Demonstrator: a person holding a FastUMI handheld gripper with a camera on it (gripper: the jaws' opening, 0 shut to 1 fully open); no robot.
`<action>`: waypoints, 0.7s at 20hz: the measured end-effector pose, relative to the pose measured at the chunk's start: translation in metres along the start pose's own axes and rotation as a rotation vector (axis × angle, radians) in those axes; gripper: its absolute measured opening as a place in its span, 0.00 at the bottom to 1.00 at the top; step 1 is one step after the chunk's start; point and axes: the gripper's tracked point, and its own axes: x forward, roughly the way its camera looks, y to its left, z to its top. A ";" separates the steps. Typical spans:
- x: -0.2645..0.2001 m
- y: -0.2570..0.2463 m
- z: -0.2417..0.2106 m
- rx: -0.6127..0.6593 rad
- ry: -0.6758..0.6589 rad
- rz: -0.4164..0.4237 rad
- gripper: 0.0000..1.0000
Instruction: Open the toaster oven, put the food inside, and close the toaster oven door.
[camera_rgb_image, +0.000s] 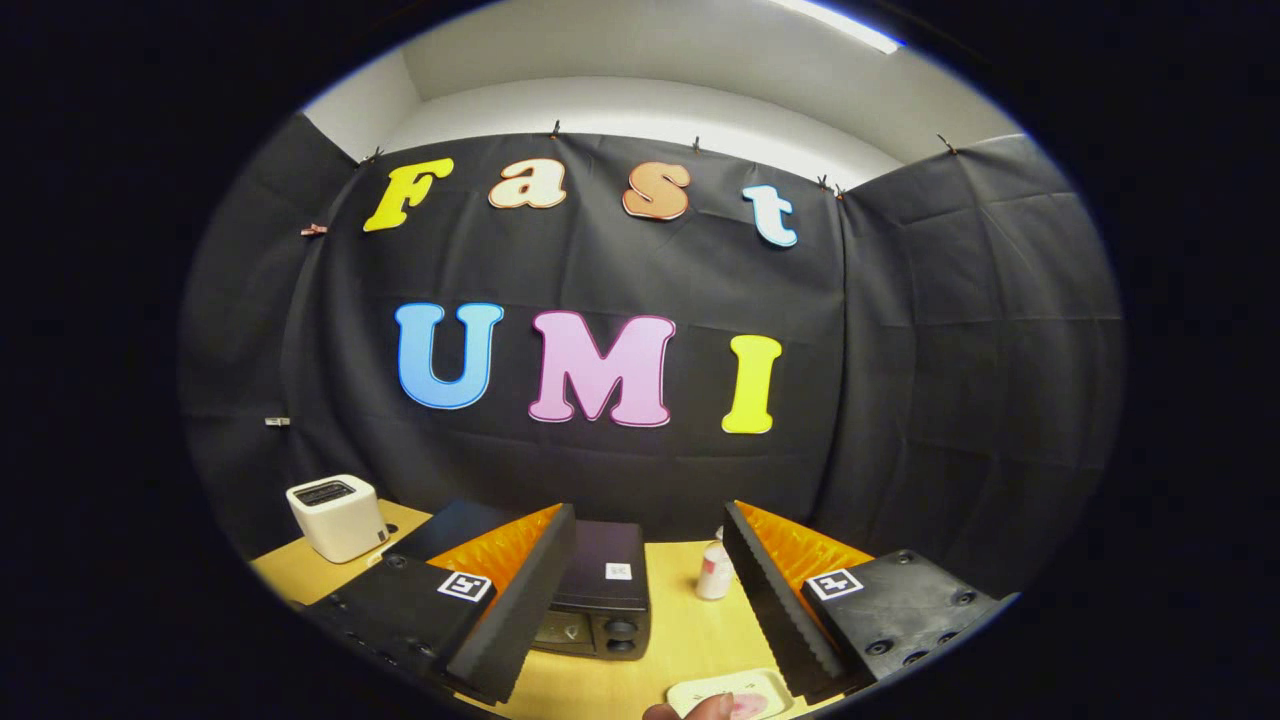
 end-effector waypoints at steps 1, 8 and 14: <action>0.002 0.013 -0.002 -0.002 -0.007 0.011 0.97; 0.027 0.109 -0.024 0.034 -0.030 0.081 0.97; 0.056 0.159 -0.094 0.110 0.092 0.104 0.97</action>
